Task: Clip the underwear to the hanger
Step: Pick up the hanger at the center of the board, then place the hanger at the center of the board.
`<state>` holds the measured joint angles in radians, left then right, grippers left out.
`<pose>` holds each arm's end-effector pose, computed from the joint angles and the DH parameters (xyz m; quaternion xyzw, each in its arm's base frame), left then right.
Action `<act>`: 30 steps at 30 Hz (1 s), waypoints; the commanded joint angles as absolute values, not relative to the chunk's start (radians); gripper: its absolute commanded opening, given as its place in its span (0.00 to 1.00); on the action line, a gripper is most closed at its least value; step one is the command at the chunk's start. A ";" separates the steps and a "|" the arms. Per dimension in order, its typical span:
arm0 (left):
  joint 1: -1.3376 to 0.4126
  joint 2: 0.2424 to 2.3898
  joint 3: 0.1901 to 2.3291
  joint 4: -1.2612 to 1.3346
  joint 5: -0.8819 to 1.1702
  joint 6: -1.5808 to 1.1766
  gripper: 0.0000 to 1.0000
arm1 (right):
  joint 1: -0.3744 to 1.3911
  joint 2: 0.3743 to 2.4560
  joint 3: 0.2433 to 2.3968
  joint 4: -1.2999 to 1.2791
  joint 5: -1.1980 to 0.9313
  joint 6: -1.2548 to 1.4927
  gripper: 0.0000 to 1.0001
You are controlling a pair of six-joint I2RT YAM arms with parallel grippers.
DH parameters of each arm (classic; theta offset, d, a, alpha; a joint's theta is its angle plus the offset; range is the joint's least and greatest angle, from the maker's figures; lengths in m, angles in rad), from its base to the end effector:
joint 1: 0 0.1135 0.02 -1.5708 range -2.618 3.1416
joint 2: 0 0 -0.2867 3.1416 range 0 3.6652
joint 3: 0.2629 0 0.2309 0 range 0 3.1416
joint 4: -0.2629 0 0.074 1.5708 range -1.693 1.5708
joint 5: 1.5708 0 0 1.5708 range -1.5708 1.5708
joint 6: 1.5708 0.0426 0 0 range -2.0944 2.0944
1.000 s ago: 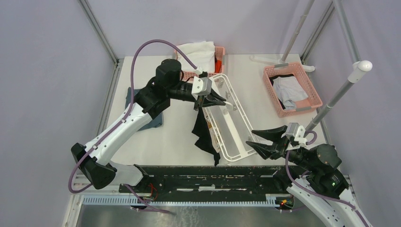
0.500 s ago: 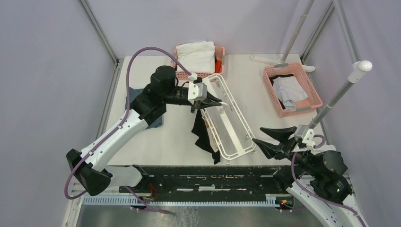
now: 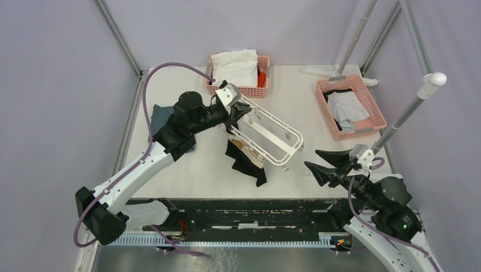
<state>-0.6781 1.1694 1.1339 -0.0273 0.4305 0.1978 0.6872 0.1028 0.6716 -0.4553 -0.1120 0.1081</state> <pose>0.1800 -0.1678 0.4224 0.4344 0.5829 -0.3103 0.6125 0.0016 0.0074 0.3267 -0.2298 0.6252 0.3228 0.6724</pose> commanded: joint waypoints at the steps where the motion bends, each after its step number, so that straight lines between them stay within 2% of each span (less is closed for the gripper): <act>1: -0.673 1.107 1.111 0.132 0.113 0.011 0.03 | 0.690 0.170 0.702 -0.455 -0.131 0.128 0.59; 6: -0.673 1.095 1.067 0.096 0.008 -0.025 0.03 | 0.691 0.256 0.666 -0.415 -0.237 0.173 0.60; 13: -0.673 1.106 1.089 0.056 -0.082 -0.055 0.03 | 0.692 0.374 0.547 -0.177 -0.350 0.343 0.60; 23: -0.673 1.123 1.101 0.035 -0.101 -0.116 0.03 | 0.691 0.664 0.373 0.307 -0.272 0.423 0.63; 30: -0.674 1.090 1.092 0.009 -0.115 -0.153 0.03 | 0.692 0.846 0.308 0.505 -0.175 0.426 0.64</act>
<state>-0.6746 1.1492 1.0531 -0.0834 -0.0971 -0.0868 0.6872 0.7910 0.3412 0.2646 -0.2470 0.4088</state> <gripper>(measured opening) 0.062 0.631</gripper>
